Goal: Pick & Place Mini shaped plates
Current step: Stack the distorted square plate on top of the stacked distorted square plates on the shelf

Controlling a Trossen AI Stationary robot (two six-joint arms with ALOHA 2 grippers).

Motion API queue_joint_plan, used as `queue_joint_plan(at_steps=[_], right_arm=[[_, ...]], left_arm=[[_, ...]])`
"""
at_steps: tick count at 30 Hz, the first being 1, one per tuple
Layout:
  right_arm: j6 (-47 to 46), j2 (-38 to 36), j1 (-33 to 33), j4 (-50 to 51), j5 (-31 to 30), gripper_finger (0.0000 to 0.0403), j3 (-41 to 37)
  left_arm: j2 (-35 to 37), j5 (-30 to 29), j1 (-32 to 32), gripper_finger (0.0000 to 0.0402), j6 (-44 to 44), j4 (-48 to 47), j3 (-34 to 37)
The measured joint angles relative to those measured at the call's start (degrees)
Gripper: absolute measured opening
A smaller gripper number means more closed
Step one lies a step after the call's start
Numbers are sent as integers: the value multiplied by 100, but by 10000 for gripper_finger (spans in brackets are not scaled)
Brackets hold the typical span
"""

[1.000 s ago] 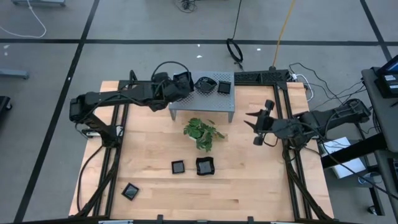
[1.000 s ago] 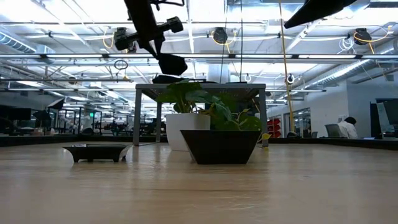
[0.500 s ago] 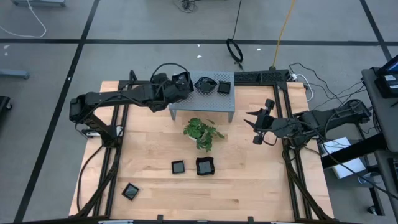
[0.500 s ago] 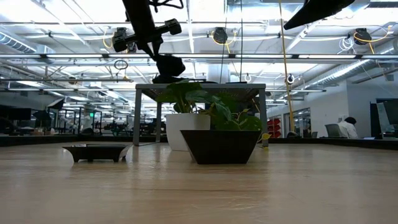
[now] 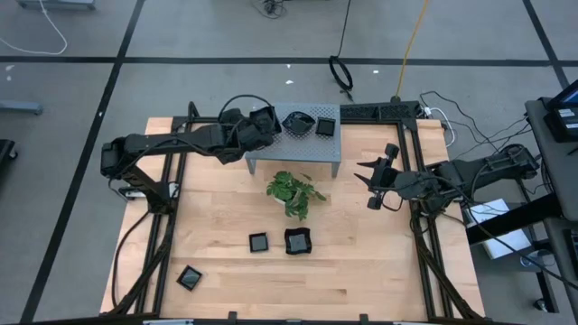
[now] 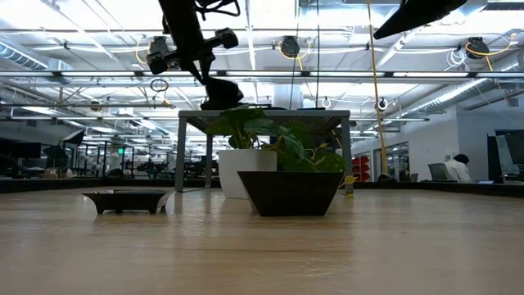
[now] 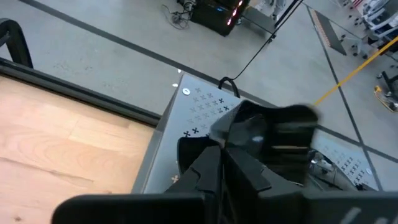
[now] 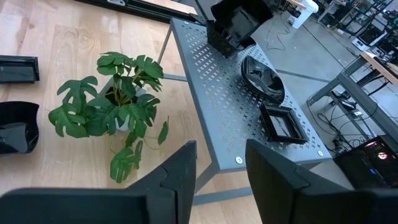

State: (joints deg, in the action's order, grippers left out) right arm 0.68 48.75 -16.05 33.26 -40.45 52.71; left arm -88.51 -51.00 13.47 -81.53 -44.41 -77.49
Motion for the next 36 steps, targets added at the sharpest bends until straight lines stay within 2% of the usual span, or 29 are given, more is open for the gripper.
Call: queue_joint_plan(at_steps=[10, 16, 20, 22, 24, 26, 29, 31, 33, 36], right_arm=[[1, 0, 0, -1, 0, 125, 0], [1, 0, 0, 1, 2, 125, 0], [-1, 1, 0, 1, 2, 125, 0], [0, 2, 0, 4, 2, 125, 0], [-1, 2, 0, 2, 2, 125, 0], [-1, 2, 0, 4, 4, 125, 0], [6, 2, 0, 5, 6, 125, 0], [28, 2, 0, 4, 9, 125, 0], [32, 2, 0, 4, 10, 125, 0], [42, 2, 0, 1, 11, 125, 0]], left_arm=[[0, 11, 0, 54, 188, 46, 0], [0, 11, 0, 113, 682, 319, 0], [163, 93, -5, 153, 1590, 789, 0], [299, 493, -23, 167, 2347, 1165, 0], [385, 1260, -78, 175, 3185, 1582, 0], [465, 2429, -188, 178, 3878, 1813, 0], [480, 4677, -496, 179, 4544, 1959, -7], [415, 5628, -863, 179, 4624, 1890, 7], [297, 5827, -1305, 179, 4650, 1931, 37], [77, 5423, -1954, 179, 4921, 1920, 94]])
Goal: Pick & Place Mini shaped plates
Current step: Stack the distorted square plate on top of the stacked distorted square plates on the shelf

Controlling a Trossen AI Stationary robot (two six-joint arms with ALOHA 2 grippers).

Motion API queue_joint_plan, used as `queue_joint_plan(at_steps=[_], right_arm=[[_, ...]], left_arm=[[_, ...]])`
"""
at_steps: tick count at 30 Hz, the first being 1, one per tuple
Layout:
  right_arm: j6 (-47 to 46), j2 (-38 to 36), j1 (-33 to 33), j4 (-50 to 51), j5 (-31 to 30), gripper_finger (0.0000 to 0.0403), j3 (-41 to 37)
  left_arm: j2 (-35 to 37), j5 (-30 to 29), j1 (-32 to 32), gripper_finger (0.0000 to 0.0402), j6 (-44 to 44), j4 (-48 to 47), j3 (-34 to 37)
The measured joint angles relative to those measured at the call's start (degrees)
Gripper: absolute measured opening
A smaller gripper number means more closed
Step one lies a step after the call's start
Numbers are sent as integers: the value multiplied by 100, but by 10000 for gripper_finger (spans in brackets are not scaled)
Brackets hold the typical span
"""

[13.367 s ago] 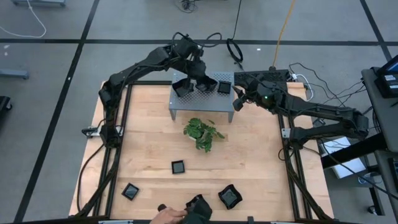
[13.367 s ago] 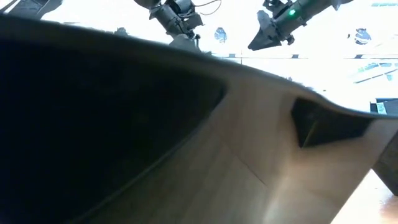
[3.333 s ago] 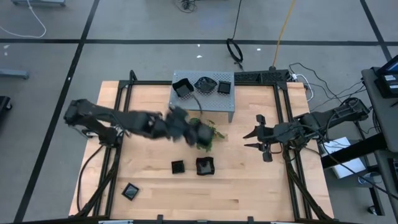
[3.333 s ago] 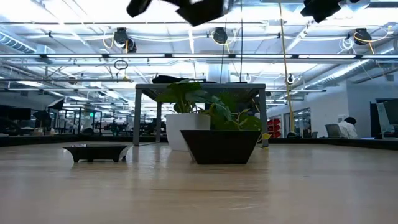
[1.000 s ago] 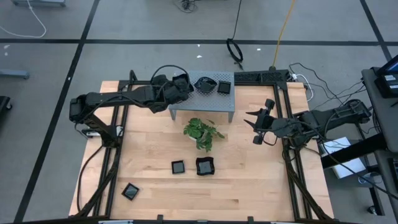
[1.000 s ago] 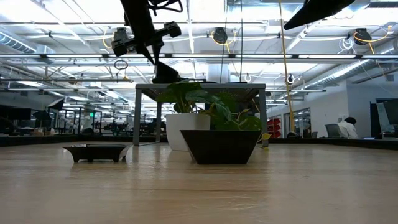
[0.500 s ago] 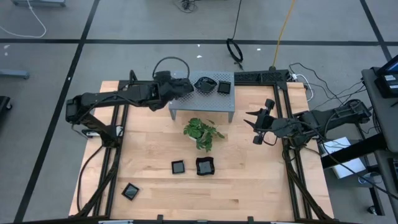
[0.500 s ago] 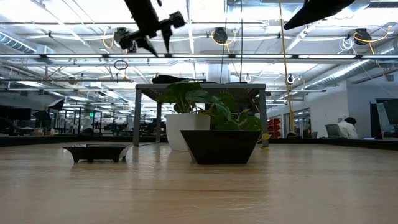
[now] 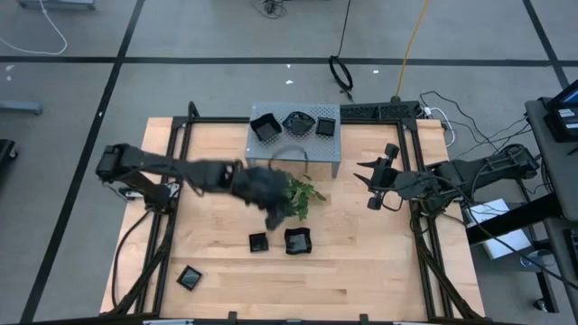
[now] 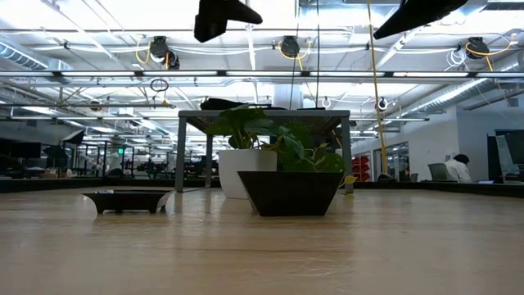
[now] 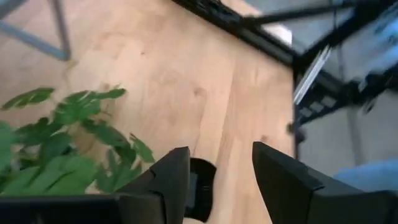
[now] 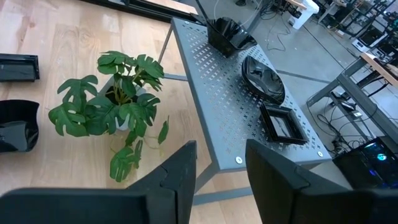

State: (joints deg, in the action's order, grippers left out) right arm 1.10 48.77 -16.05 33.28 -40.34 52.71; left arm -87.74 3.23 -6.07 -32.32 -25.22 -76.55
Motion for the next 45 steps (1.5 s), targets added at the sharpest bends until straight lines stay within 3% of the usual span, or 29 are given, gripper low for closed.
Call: queue_joint_plan(at_steps=[3, 10, 22, 39, 42, 45], right_arm=[[16, 0, 0, 3, 4, 125, 0], [125, 0, 0, 11, 9, 125, 0], [114, 0, -4, 42, 10, 125, 0], [110, -2, -4, 35, 9, 125, -33], [110, -2, -4, 27, 9, 125, -153], [110, -2, -4, 33, 11, 125, -321]], left_arm=[[-322, -479, -546, 179, 620, 32, 27], [-1224, -475, -1372, 179, 2217, 218, 31], [-2448, -1501, -1658, 179, 1760, 918, 28], [-2934, -1725, -1601, 179, 1716, 645, 22], [-2984, -1729, -1582, 166, 1720, 410, 27], [-2992, -1687, -1572, 124, 1660, 292, 24]])
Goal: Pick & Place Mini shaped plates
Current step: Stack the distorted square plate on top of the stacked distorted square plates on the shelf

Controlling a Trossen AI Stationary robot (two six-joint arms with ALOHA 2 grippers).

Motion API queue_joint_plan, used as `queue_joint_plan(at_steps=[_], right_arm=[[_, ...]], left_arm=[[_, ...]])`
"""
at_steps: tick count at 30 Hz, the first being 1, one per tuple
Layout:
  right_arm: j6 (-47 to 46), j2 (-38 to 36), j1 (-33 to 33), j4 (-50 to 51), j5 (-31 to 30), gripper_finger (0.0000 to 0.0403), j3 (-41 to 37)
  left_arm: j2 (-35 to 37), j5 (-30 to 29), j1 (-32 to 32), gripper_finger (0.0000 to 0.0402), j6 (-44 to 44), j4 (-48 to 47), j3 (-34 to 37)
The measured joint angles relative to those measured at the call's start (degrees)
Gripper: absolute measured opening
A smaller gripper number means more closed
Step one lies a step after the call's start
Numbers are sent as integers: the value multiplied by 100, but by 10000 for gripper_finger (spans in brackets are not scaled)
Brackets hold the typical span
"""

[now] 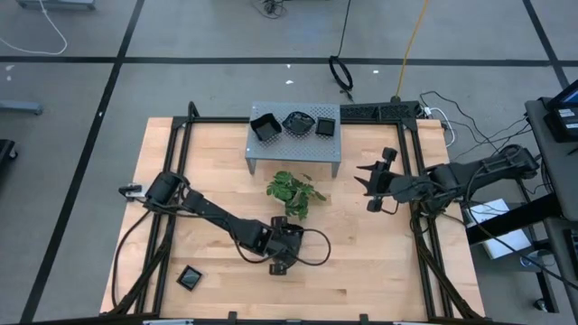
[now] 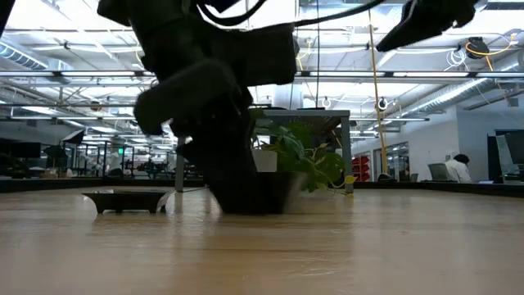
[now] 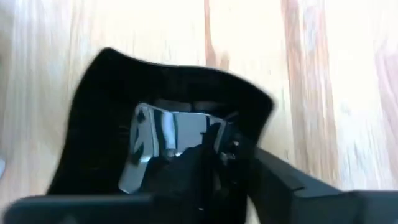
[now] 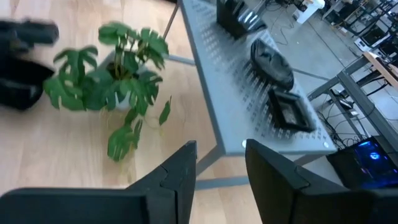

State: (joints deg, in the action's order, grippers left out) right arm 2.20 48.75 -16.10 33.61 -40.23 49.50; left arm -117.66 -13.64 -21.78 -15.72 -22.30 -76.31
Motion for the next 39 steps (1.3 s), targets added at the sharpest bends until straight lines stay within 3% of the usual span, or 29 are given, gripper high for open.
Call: queue_joint_plan(at_steps=[5, 15, 19, 22, 27, 30, 33, 39], right_arm=[[-2, 0, 0, 4, 0, 125, -331], [72, 0, 0, -132, -13, 125, -499], [184, 0, 0, -332, -19, 125, -499], [218, 0, 0, -560, -38, 125, -501], [618, -36, 2, -1061, -134, 125, -501], [861, -71, 33, -1413, -385, 125, -501], [1015, -120, 98, -1649, -657, 125, -501], [1058, -267, 328, -1671, -660, 125, -501]], left_arm=[[33, 307, 0, 17, 75, -49, -129], [830, 218, 26, 8, 907, -56, -1017], [1397, -376, 203, 4, 1505, -327, -1196], [1913, -1212, 478, 8, 1605, -699, -1202], [2481, -2725, 1270, 6, 1474, -1571, -1202], [2691, -3086, 1938, 6, 952, -1964, -1202], [2667, -2890, 2641, 13, 512, -2241, -1198], [2271, -1595, 3591, 4, 793, -2063, -1196]])
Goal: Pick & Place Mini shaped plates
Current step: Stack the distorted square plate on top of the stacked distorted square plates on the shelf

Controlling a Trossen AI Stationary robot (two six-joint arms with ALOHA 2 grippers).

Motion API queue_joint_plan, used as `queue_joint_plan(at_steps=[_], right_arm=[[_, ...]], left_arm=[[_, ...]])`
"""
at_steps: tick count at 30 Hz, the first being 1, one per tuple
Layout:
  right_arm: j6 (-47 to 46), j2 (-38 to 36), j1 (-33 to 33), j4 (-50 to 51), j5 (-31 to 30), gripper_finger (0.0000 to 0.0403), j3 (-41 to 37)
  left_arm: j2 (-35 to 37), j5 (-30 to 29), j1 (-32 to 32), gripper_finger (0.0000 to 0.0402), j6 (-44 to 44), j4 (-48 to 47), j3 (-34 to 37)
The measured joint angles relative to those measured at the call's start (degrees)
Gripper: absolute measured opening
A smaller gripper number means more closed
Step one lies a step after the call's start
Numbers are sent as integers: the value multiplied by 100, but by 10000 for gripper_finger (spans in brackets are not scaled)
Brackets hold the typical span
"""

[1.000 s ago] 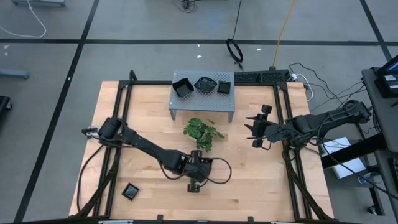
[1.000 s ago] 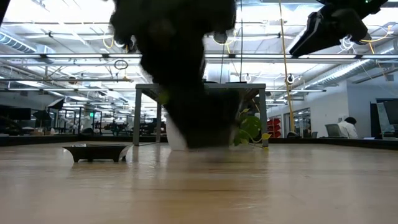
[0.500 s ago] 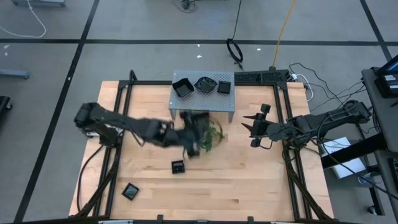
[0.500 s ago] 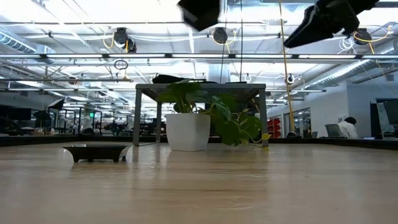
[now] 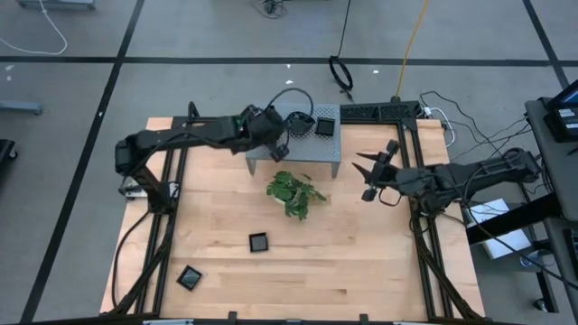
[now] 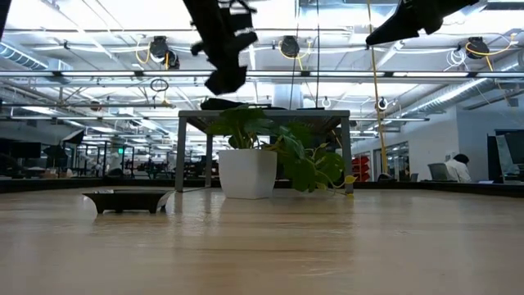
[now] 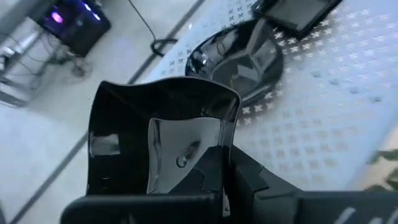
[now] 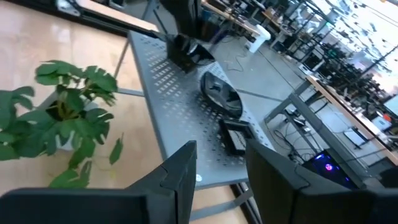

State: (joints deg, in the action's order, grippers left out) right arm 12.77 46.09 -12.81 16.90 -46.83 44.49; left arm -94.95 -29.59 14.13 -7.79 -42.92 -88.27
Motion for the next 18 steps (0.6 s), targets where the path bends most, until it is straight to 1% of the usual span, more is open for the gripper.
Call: queue_joint_plan(at_steps=[1, 6, 10, 13, 15, 18], right_arm=[[-2, -22, 35, 3, 0, 125, 0], [-6, -87, 206, -5, 4, 125, 0], [-10, -108, 356, -1, 22, 125, 0], [-9, -108, 474, 4, 30, 125, 0], [-6, -109, 550, 3, 33, 125, 0], [-6, -109, 648, 3, 33, 125, 0]], left_arm=[[-34, 117, 112, 6, 16, 4, 0], [-142, 262, 382, 17, 37, -131, 2], [-142, 613, 467, 7, 185, -121, 2], [-142, 662, 483, 6, 211, -146, 2], [-142, 665, 492, 15, 239, -135, 2], [-183, 664, 496, 30, 508, -111, 2]])
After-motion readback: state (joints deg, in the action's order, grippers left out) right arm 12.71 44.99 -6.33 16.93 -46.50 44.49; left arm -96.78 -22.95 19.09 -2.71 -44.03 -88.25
